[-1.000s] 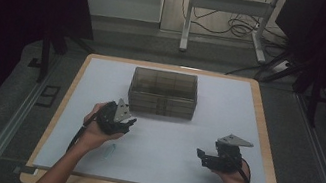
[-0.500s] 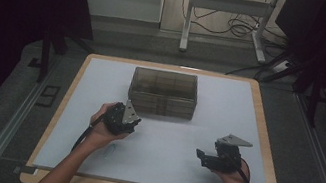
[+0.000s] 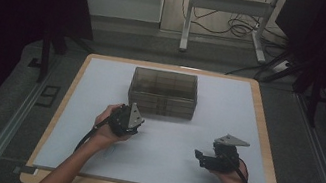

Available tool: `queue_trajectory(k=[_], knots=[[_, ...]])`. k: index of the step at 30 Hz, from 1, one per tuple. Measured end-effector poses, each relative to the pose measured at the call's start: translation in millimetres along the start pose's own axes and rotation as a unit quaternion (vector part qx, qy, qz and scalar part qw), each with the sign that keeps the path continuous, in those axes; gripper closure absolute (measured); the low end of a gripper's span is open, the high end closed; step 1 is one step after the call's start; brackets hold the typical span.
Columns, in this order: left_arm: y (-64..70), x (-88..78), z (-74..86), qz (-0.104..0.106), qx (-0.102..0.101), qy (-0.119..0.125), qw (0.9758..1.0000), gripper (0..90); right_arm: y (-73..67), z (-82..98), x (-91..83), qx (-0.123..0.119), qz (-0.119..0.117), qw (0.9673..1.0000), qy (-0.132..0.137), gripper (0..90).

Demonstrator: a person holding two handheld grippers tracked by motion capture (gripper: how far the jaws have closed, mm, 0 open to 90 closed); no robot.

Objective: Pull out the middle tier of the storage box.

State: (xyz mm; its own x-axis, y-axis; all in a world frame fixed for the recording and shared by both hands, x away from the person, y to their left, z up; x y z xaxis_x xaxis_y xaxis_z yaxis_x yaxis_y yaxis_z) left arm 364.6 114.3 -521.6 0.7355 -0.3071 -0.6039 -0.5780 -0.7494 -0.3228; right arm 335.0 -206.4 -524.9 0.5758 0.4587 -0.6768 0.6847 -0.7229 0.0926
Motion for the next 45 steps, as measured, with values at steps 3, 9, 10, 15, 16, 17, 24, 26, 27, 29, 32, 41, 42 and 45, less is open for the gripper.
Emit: queue_trajectory(k=[3, 9, 10, 15, 16, 17, 24, 26, 27, 29, 32, 41, 42, 45], knots=[[2.0, 2.3, -0.4, -0.005, 0.005, 0.000, 1.0000, 47.0, 0.1, 0.3, 0.2, 0.001, 0.000, 1.0000, -0.001, 21.2], [1.4, 4.2, -1.8, -0.019, 0.015, 0.004, 0.9997, 47.2, -1.2, 0.1, 0.9, 0.000, -0.005, 1.0000, 0.000, 21.2], [1.1, 4.4, -2.1, -0.021, 0.014, 0.007, 0.9997, 47.3, -1.5, 0.4, 1.9, -0.001, -0.004, 1.0000, -0.003, 21.2], [3.1, 5.2, -7.1, -0.032, 0.031, 0.012, 0.9989, 47.8, -2.0, 0.6, 2.8, -0.002, -0.003, 1.0000, -0.006, 21.2], [4.0, 5.7, -8.1, -0.033, 0.034, 0.013, 0.9988, 47.9, -2.1, 0.5, 2.7, -0.002, -0.003, 1.0000, -0.005, 21.2], [4.5, 6.0, -8.8, -0.034, 0.036, 0.013, 0.9987, 47.9, -2.0, 0.5, 2.5, -0.002, -0.003, 1.0000, -0.005, 21.2], [8.0, 11.4, -12.6, -0.037, 0.049, 0.014, 0.9980, 48.1, -1.3, 0.9, 2.5, -0.002, -0.002, 1.0000, -0.006, 21.2], [8.9, 14.0, -14.3, -0.037, 0.053, 0.016, 0.9978, 48.4, -1.1, 1.4, 3.2, -0.002, -0.001, 1.0000, -0.008, 21.2], [8.9, 14.0, -14.3, -0.037, 0.053, 0.016, 0.9978, 48.6, -1.1, 1.4, 3.2, -0.002, -0.001, 1.0000, -0.008, 21.2], [9.4, 16.6, -14.3, -0.039, 0.056, 0.015, 0.9975, 48.6, -1.0, 1.6, 3.3, -0.003, -0.001, 1.0000, -0.009, 21.2], [10.4, 20.2, -13.5, -0.043, 0.060, 0.014, 0.9972, 48.6, -0.8, 1.7, 3.8, -0.002, 0.000, 1.0000, -0.008, 21.2], [13.8, 26.9, -12.8, -0.054, 0.077, 0.018, 0.9954, 48.5, -2.0, 2.6, 6.1, -0.004, -0.002, 0.9999, -0.015, 21.2], [13.8, 26.9, -12.8, -0.054, 0.077, 0.018, 0.9954, 48.5, -2.0, 2.6, 6.1, -0.004, -0.002, 0.9999, -0.015, 21.2], [13.3, 28.8, -12.2, -0.057, 0.078, 0.017, 0.9951, 48.4, -2.3, 2.7, 6.6, -0.005, -0.003, 0.9999, -0.016, 21.2]])
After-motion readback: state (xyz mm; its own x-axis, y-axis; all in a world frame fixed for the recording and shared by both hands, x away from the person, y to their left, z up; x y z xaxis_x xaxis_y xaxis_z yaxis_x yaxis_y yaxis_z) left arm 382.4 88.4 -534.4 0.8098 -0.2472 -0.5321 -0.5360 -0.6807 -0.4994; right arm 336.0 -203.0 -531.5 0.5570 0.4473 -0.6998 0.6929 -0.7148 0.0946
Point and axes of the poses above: each handheld gripper's, and its own axes: x roughly forward along the jaws, z roughly out of its underside, y roughly to its right, the point moved 3 cm from there along x, roughly forward along the jaws, and after that the axes turned 11 degrees about -x, right-handed, at the moved point
